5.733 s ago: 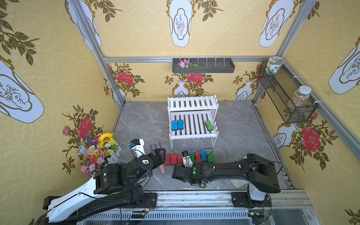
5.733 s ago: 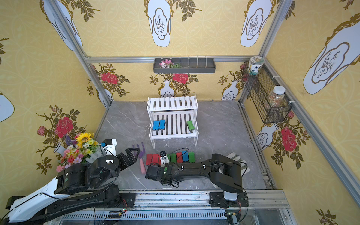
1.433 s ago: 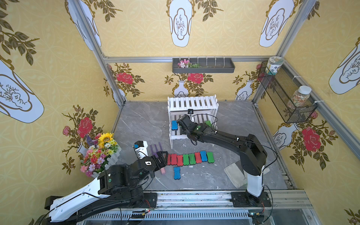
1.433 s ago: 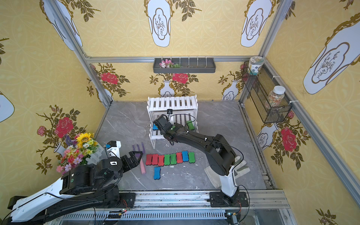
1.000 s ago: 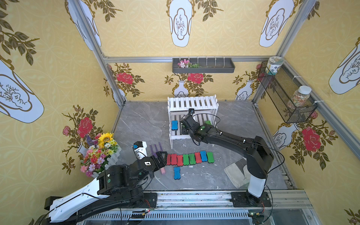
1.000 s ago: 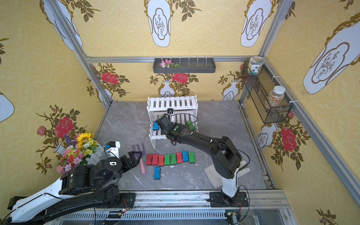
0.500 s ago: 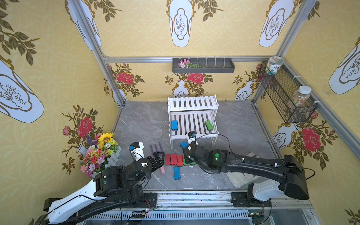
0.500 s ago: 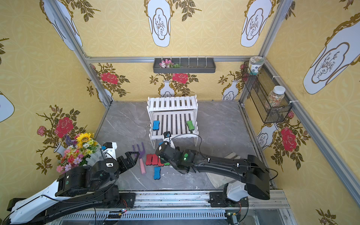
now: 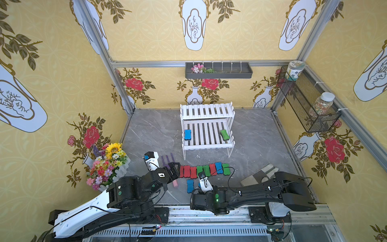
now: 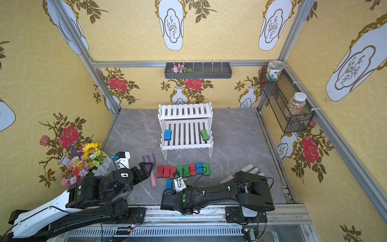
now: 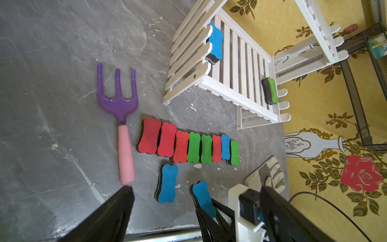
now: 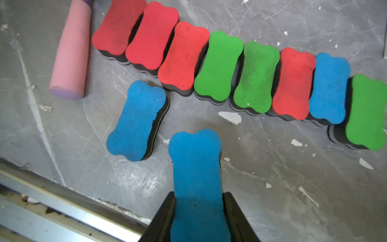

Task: Remove the whiteboard erasers from the shelf
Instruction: Place the whiteboard eraser at the center of the board, then adjust the whiteboard eraser at the center of the board.

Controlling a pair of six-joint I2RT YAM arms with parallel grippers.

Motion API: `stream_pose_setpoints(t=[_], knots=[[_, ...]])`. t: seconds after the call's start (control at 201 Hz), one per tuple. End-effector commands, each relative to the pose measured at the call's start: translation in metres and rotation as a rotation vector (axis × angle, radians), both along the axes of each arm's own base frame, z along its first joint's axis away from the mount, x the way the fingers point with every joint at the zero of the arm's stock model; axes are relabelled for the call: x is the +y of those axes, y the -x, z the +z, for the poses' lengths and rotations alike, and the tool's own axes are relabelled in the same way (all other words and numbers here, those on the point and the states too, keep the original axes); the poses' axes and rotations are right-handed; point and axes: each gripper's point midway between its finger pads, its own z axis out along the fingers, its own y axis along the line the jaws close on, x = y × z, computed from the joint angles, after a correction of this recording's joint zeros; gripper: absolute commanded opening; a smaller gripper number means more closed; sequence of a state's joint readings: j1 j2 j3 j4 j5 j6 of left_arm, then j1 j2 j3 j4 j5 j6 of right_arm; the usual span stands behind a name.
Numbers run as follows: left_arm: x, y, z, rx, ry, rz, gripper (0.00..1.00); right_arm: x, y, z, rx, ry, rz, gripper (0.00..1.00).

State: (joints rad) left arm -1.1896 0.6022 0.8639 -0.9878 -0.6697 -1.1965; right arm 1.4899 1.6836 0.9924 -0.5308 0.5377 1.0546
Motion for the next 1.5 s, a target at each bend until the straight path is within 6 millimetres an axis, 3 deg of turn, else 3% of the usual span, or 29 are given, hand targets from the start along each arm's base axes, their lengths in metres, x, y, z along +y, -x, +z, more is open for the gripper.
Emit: stream_pose_setpoints(t=[0.0,0.333,0.438,0.582,0.717,0.856,1.015,1.304,1.493], knots=[[-0.002,0.001,0.004,-0.001,0.03,-0.005,1.0,0.002,-0.01,-0.01,0.001,-0.005,-0.043,0.38],[0.004,0.004,0.003,0.013,0.028,0.004,0.99,0.019,-0.008,-0.032,0.053,0.039,-0.02,0.42],[0.005,0.004,0.003,0.013,0.023,0.008,0.99,0.022,-0.009,-0.028,0.04,0.033,-0.009,0.58],[0.007,0.004,0.002,0.011,0.027,0.01,1.0,0.019,-0.008,-0.012,0.023,-0.003,0.008,0.6],[0.007,0.004,0.003,0.011,0.033,0.008,1.0,0.0,-0.003,-0.003,0.033,0.008,-0.001,0.56],[0.009,0.004,0.005,0.002,0.04,0.01,1.0,-0.029,0.004,-0.015,0.072,0.076,-0.035,0.45],[0.009,0.003,0.006,-0.006,0.036,0.012,1.0,-0.044,0.012,-0.031,0.114,0.124,-0.04,0.37],[0.01,0.004,0.004,-0.001,0.025,0.012,1.0,-0.012,0.008,-0.044,0.129,0.084,0.014,0.31],[0.012,0.005,0.004,0.002,0.032,0.015,1.0,0.009,-0.001,-0.041,0.115,0.073,0.045,0.3]])
